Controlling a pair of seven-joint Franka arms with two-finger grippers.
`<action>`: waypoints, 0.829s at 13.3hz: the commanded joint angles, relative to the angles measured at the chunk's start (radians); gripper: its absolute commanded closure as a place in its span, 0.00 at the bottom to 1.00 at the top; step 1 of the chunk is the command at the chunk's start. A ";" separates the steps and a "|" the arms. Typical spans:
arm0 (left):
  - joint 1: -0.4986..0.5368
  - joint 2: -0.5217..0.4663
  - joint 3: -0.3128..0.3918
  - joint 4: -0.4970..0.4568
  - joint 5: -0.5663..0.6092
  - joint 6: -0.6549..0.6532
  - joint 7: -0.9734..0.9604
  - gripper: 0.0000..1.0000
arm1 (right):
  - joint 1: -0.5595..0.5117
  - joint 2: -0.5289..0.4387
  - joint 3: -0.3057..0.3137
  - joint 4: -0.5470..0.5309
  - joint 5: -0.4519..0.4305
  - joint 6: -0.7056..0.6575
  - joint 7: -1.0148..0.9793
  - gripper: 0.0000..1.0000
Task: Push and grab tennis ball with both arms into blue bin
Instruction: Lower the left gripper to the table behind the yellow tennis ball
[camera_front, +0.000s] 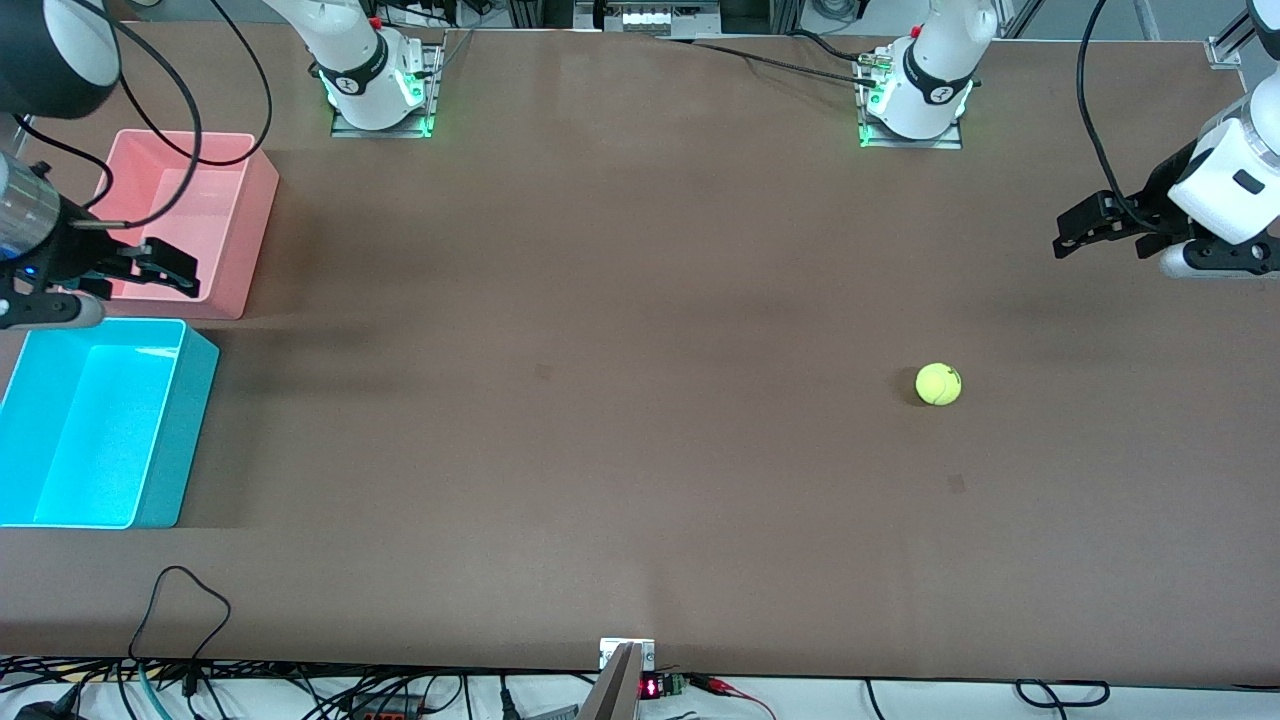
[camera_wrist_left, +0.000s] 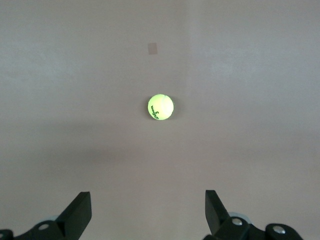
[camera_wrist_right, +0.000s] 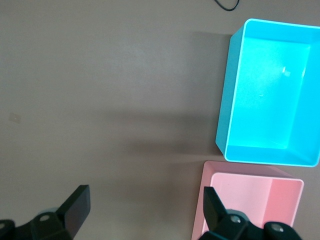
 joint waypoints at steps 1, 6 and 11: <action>0.016 -0.026 -0.012 -0.023 0.002 -0.015 -0.010 0.00 | -0.008 -0.012 -0.010 0.060 0.020 -0.072 -0.022 0.00; 0.034 0.058 -0.001 -0.018 0.075 0.012 0.104 0.00 | -0.009 0.009 -0.007 0.059 0.034 -0.062 -0.016 0.00; 0.201 0.254 0.000 -0.020 0.105 0.138 0.599 0.00 | -0.011 0.079 -0.007 0.064 0.072 -0.059 -0.019 0.00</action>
